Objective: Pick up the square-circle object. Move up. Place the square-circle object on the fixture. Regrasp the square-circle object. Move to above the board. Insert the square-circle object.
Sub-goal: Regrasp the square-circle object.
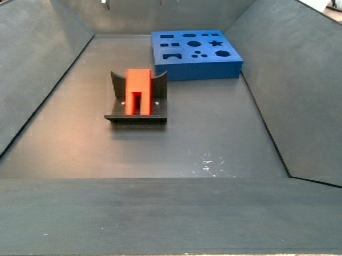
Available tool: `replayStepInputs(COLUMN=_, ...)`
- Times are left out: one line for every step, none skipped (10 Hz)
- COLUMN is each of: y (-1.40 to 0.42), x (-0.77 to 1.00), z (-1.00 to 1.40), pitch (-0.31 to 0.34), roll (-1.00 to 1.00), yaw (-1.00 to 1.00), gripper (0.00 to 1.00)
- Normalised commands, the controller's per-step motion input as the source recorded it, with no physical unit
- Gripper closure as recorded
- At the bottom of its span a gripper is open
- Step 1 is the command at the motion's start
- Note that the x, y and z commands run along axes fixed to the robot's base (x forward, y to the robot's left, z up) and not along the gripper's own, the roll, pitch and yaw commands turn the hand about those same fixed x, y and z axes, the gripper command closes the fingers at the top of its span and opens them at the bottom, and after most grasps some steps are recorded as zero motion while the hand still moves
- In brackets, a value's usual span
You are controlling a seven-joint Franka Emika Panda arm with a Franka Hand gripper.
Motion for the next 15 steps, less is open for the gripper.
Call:
replayStepInputs(y=0.07, x=0.04, z=-1.00, pitch=-0.057, roll=0.17, yaw=0.21, gripper=0.00)
replayStepInputs(y=0.06, x=0.05, z=-1.00, pitch=-0.089, roll=0.17, yaw=0.16, gripper=0.00)
replayStepInputs(y=0.05, x=0.06, z=-1.00, pitch=-0.113, roll=0.14, yaw=0.11, gripper=0.00)
replayStepInputs(y=0.05, x=0.07, z=-1.00, pitch=-0.121, roll=0.11, yaw=0.08, gripper=0.00)
replayStepInputs(y=0.04, x=0.08, z=-1.00, pitch=-0.119, roll=0.09, yaw=0.03, gripper=0.00)
replayStepInputs(y=0.04, x=0.09, z=-1.00, pitch=-0.116, roll=0.08, yaw=0.01, gripper=0.00)
replayStepInputs(y=0.04, x=0.09, z=-1.00, pitch=-0.098, roll=0.07, yaw=-0.01, gripper=0.00)
replayStepInputs(y=0.03, x=0.10, z=-1.00, pitch=-0.071, roll=0.07, yaw=-0.03, gripper=0.00)
replayStepInputs(y=0.02, x=0.11, z=-1.00, pitch=-0.050, roll=0.06, yaw=-0.04, gripper=0.00)
replayStepInputs(y=0.02, x=0.11, z=-0.94, pitch=-0.017, roll=0.06, yaw=-0.04, gripper=0.00)
replayStepInputs(y=0.01, x=0.11, z=-0.80, pitch=0.002, roll=0.06, yaw=-0.03, gripper=0.00)
replayStepInputs(y=0.01, x=0.10, z=-0.71, pitch=0.014, roll=0.06, yaw=-0.02, gripper=0.00)
replayStepInputs(y=0.00, x=0.08, z=-0.49, pitch=0.028, roll=0.06, yaw=0.00, gripper=0.00)
replayStepInputs(y=0.00, x=0.07, z=-0.40, pitch=0.031, roll=0.06, yaw=0.02, gripper=0.00)
replayStepInputs(y=-0.01, x=0.06, z=-0.23, pitch=0.034, roll=0.06, yaw=0.04, gripper=0.00)
